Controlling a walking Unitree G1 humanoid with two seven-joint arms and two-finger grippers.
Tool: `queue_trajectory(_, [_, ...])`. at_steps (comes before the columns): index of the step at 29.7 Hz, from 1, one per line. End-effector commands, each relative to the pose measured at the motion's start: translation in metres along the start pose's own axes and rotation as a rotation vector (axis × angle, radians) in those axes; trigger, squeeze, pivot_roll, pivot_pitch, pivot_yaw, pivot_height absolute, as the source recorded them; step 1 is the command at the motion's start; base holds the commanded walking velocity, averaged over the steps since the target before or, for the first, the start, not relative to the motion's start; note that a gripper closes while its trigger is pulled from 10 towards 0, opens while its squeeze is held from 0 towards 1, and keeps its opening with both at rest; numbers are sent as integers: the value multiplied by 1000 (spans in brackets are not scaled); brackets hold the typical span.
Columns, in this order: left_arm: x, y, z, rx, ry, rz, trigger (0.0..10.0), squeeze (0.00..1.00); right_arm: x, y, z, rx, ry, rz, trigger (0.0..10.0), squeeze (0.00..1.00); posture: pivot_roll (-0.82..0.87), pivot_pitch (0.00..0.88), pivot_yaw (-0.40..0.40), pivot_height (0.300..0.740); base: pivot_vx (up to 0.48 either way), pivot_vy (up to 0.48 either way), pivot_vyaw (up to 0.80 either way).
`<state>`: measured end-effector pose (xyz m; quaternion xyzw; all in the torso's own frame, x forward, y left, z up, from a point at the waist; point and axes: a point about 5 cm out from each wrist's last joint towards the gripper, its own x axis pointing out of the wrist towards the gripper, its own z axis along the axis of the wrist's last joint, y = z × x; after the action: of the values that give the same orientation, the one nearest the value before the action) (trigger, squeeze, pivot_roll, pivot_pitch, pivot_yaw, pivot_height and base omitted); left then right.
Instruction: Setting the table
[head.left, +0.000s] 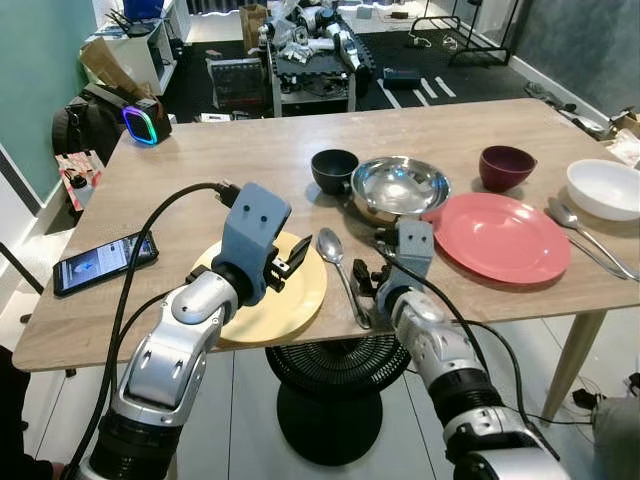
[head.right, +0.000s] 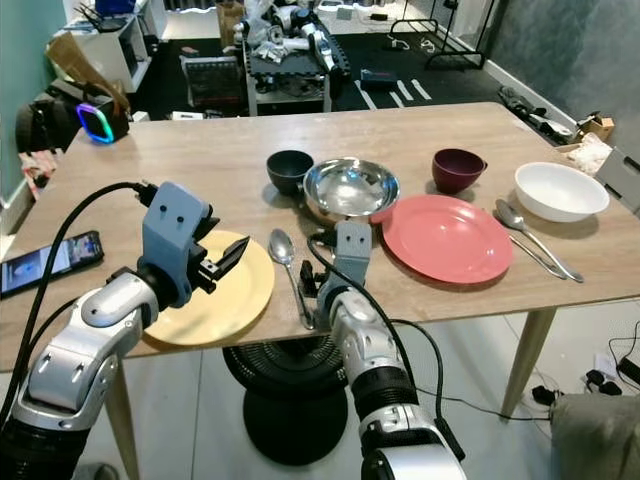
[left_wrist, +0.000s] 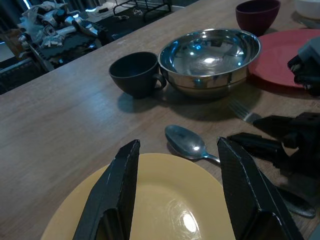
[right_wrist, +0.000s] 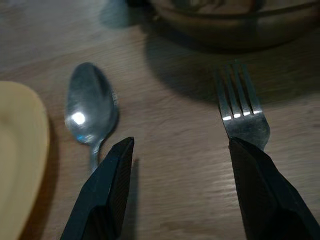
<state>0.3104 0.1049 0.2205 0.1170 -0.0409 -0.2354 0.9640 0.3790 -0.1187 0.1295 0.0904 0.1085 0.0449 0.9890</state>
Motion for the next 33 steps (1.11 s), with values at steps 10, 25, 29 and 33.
queue_trajectory(10, [-3,-1,-1,12,24,1,10000,0,3,-11,23,-51,-99,36,10000,0,84,46,84,740,0,0,0])
queue_trajectory(25, [-4,-1,-1,5,33,5,10000,0,3,-34,-8,-161,76,-36,10000,0,86,53,85,740,0,0,0])
queue_trajectory(29, [-4,0,-1,3,35,4,10000,0,1,-36,-15,-151,118,-14,10000,0,83,54,85,740,0,0,0])
queue_trajectory(33, [-3,-1,-1,0,35,3,10000,0,-2,-41,-23,-130,163,12,10000,0,75,55,82,740,0,0,0])
